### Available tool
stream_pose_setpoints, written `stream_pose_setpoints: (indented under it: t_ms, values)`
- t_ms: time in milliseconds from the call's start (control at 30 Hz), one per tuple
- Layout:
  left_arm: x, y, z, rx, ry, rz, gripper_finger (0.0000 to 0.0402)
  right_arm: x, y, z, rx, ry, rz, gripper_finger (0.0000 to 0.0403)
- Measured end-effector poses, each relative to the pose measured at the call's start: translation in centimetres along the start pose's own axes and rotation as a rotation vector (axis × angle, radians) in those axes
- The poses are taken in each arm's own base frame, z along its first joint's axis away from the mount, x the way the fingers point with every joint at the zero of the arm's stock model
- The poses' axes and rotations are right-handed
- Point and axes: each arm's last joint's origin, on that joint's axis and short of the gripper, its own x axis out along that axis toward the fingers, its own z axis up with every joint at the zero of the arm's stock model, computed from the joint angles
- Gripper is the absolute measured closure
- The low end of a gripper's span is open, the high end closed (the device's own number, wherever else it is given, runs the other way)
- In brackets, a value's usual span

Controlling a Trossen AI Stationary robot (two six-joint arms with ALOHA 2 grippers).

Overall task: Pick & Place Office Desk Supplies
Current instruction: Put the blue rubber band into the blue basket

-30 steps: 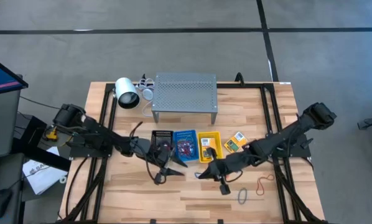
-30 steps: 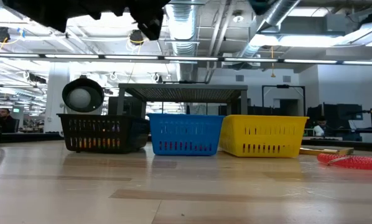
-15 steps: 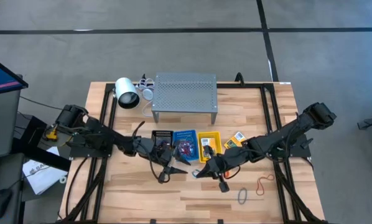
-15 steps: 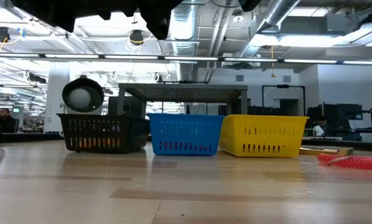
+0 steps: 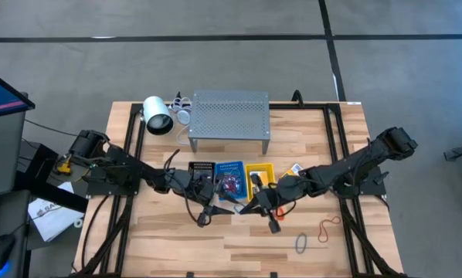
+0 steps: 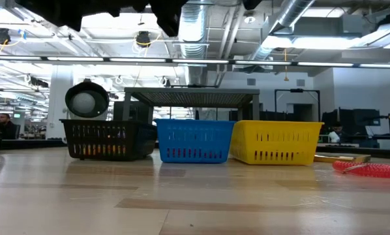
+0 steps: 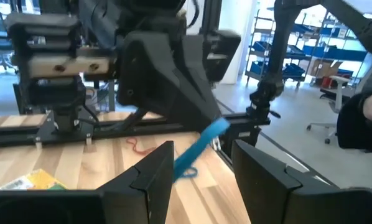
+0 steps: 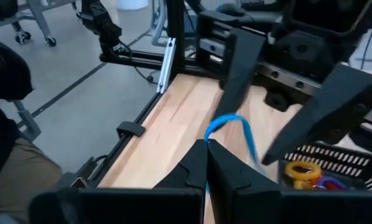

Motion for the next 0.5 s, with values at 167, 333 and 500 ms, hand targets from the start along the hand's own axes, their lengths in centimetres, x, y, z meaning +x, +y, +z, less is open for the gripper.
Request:
stream_pose_setpoints:
  t_ms: [167, 333, 500]
  values:
    - [0.14, -0.02, 0.26, 0.024, -0.008, -0.001, 0.0243, 0.02, -0.65, 0.32, -0.012, -0.030, 0.007, 0.0403]
    - [0.14, -0.02, 0.26, 0.024, -0.008, -0.001, 0.0243, 0.02, -0.93, 0.35, -0.016, -0.032, -0.001, 0.0403]
    - [0.14, -0.02, 0.26, 0.023, -0.008, -0.002, 0.0243, 0.02, -0.92, 0.43, -0.026, -0.041, 0.000, 0.0403]
